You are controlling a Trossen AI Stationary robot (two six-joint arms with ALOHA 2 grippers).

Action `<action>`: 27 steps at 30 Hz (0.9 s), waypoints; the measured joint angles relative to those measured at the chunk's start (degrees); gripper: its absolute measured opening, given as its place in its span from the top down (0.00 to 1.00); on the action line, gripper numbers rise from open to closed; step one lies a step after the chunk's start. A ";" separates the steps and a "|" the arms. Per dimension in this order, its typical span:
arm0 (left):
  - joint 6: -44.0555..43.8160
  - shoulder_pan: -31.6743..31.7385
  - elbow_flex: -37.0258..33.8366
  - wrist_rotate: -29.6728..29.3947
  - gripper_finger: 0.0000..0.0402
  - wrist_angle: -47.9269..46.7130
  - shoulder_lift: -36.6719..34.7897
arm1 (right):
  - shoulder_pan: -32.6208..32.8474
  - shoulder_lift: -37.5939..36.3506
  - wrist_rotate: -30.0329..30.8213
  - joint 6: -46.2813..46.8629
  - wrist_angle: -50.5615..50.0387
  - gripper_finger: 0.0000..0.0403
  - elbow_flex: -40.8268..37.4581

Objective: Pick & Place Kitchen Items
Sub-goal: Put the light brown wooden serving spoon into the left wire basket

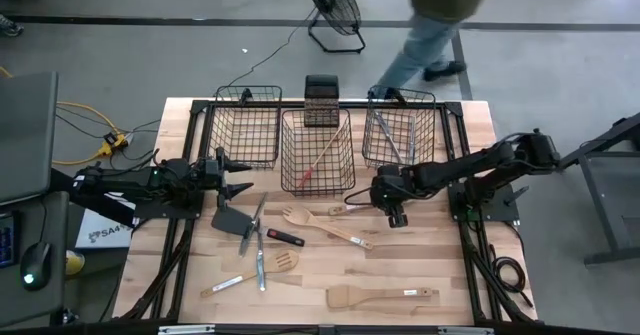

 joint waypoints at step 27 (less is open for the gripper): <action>0.00 -0.01 0.00 -0.01 0.41 -0.01 -0.01 | -0.81 6.60 -1.95 0.78 1.66 0.56 0.26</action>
